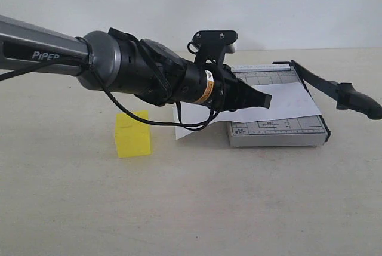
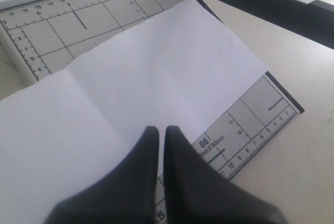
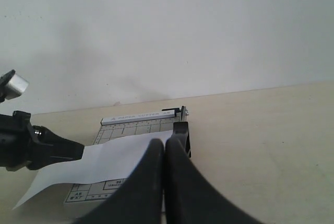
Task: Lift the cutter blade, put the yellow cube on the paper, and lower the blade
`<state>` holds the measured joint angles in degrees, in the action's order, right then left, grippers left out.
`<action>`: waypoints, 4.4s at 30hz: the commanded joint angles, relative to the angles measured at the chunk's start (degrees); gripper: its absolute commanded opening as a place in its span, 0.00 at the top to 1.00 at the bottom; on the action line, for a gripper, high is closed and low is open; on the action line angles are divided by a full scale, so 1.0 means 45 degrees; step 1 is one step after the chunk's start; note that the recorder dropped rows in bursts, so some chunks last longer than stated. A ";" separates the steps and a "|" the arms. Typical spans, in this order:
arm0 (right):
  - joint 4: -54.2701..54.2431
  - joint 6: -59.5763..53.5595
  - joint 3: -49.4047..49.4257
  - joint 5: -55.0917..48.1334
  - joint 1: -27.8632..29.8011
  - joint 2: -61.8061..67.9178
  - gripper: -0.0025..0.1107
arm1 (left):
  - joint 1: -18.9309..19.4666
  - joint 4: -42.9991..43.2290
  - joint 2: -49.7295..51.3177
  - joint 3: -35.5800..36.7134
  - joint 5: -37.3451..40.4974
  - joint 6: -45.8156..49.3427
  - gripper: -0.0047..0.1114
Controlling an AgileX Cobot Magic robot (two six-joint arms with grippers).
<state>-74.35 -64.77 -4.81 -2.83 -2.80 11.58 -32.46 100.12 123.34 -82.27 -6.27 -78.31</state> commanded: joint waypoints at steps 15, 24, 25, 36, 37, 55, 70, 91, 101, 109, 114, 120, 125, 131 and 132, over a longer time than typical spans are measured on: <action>-0.0007 -0.0042 0.0030 0.0261 -0.0041 -0.0078 0.98 | -0.0043 -0.0038 0.0755 -0.1324 0.0934 0.0517 0.92; -0.0007 -0.0042 0.0030 0.0261 -0.0041 -0.0078 0.98 | -0.0061 -0.0038 0.1481 -0.1949 0.0393 0.0517 0.92; -0.0007 -0.0042 0.0030 0.0261 -0.0041 -0.0078 0.98 | -0.0061 -0.0038 0.1548 -0.1949 0.0393 0.0517 0.92; -0.0007 -0.0042 0.0030 0.0261 -0.0041 -0.0078 0.98 | -0.0061 -0.0038 0.1913 -0.1949 0.0441 0.0517 0.92; -0.0007 -0.0042 0.0030 0.0261 -0.0041 -0.0078 0.98 | -0.0061 -0.0038 0.1945 -0.1994 0.0443 0.0517 0.92; -0.0007 -0.0042 0.0030 0.0261 -0.0041 -0.0078 0.98 | -0.0061 -0.0038 0.2632 -0.2749 0.0086 0.0517 0.92; -0.0007 -0.0042 0.0030 0.0236 -0.0041 -0.0078 0.98 | -0.0734 -0.0038 0.3122 -0.3738 0.0433 0.1146 0.92; -0.0007 -0.0042 0.0030 0.0352 -0.0041 -0.0078 0.98 | -0.0785 -0.0038 0.2029 -0.3706 0.0416 0.2522 0.92; -0.0007 -0.0042 0.0030 0.0352 -0.0041 -0.0078 0.98 | -0.0008 -0.0038 0.1054 -0.1825 0.0953 0.3099 0.92; -0.0007 -0.0042 0.0030 0.0352 -0.0041 -0.0078 0.98 | -0.0032 -0.0038 0.1638 -0.1692 0.1549 0.3099 0.92; -0.0007 -0.0042 0.0030 0.0352 -0.0041 -0.0078 0.98 | -0.0056 -0.0038 0.2044 -0.1711 0.1549 0.3099 0.92; -0.0007 -0.0042 0.0030 0.0352 -0.0041 -0.0078 0.98 | -0.0056 -0.0038 0.2256 -0.1711 0.1645 0.3099 0.92; -0.0007 -0.0042 0.0030 0.0352 -0.0041 -0.0078 0.98 | -0.0056 -0.0038 0.2256 -0.1711 0.1774 0.3308 0.92; -0.0007 -0.0042 0.0030 0.0352 -0.0041 -0.0078 0.98 | -0.0056 -0.0038 0.2289 -0.1761 0.1774 0.3337 0.92; -0.0007 -0.0042 0.0030 0.0352 -0.0041 -0.0078 0.98 | -0.0056 -0.0038 0.2385 -0.1839 0.1774 0.3337 0.92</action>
<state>-74.46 -64.77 -4.81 -1.42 -2.80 11.58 -32.53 100.12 133.22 -90.15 0.99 -63.55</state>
